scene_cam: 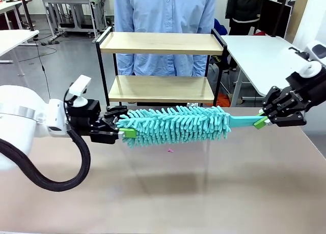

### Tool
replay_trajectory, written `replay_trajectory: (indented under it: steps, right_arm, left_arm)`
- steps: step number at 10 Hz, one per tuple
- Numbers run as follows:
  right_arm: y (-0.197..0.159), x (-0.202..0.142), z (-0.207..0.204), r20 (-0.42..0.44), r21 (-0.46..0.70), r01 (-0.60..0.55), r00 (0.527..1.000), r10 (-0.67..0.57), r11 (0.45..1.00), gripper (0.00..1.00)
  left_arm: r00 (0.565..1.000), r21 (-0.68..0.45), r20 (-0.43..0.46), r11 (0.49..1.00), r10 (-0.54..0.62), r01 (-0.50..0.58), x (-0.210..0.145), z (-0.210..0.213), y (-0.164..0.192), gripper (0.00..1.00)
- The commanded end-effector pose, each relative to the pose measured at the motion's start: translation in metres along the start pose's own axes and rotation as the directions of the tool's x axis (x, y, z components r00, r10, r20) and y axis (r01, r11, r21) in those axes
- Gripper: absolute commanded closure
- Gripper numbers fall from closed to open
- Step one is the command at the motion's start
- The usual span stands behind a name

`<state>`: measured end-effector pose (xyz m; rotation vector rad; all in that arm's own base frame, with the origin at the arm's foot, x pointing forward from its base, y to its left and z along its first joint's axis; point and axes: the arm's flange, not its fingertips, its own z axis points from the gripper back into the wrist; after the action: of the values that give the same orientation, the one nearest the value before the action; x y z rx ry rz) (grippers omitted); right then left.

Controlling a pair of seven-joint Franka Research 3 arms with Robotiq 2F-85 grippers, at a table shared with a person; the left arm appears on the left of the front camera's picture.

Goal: Clean the shelf.
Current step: Hand the Duster back to the human.

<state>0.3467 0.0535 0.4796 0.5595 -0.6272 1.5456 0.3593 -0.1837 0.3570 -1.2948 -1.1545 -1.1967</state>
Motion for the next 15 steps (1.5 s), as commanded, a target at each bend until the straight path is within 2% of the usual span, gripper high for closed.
replay_trajectory:
  steps: [1, 3, 5, 6, 7, 8, 10, 11, 12, 13, 15]
  right_arm:
    - [0.0, 0.001, -0.001, 0.04, -0.011, -0.026, 0.999, 0.027, 1.0, 0.87]
    - [0.0, 0.001, -0.001, 0.04, -0.011, -0.026, 0.999, 0.027, 1.0, 0.87]
    - [0.0, 0.001, -0.001, 0.04, -0.011, -0.026, 0.999, 0.027, 1.0, 0.87]
    - [0.0, 0.001, -0.001, 0.04, -0.011, -0.026, 0.999, 0.027, 1.0, 0.87]
    - [0.0, 0.001, -0.001, 0.04, -0.011, -0.026, 0.999, 0.027, 1.0, 0.87]
    - [0.0, 0.001, -0.001, 0.04, -0.011, -0.026, 0.999, 0.027, 1.0, 0.87]
    - [0.0, 0.001, -0.001, 0.04, -0.011, -0.026, 0.999, 0.027, 1.0, 0.87]
    - [0.0, 0.001, -0.001, 0.04, -0.011, -0.026, 0.999, 0.027, 1.0, 0.87]
    - [0.0, 0.001, -0.001, 0.04, -0.011, -0.026, 0.999, 0.027, 1.0, 0.87]
    - [0.0, 0.001, -0.001, 0.04, -0.011, -0.026, 0.999, 0.027, 1.0, 0.87]
    - [0.0, 0.001, -0.001, 0.04, -0.011, -0.026, 0.999, 0.027, 1.0, 0.87]
  left_arm:
    - [1.0, 0.045, 0.001, 0.999, -0.002, 0.002, -0.018, -0.012, -0.096, 0.0]
    - [1.0, 0.039, -0.001, 0.999, -0.001, 0.001, -0.022, -0.025, -0.099, 0.0]
    - [0.999, 0.039, 0.047, 0.999, -0.02, 0.018, -0.024, -0.032, -0.103, 0.0]
    - [0.998, 0.032, 0.058, 0.999, -0.021, 0.019, -0.024, -0.032, -0.103, 0.59]
    - [0.998, 0.024, 0.063, 1.0, -0.014, 0.013, -0.024, -0.032, -0.104, 0.59]
    - [0.998, 0.021, 0.067, 1.0, -0.02, 0.018, -0.024, -0.032, -0.104, 1.0]
    - [0.997, 0.014, 0.079, 1.0, -0.02, 0.019, -0.022, -0.029, -0.103, 1.0]
    - [0.996, 0.013, 0.085, 1.0, -0.021, 0.02, -0.022, -0.028, -0.103, 0.86]
    - [0.996, 0.001, 0.09, 1.0, -0.025, 0.025, -0.021, -0.025, -0.105, 0.96]
    - [0.995, -0.004, 0.101, 1.0, -0.027, 0.028, -0.022, -0.025, -0.106, 1.0]
    - [0.992, -0.02, 0.127, 0.999, -0.027, 0.029, -0.019, -0.02, -0.103, 1.0]
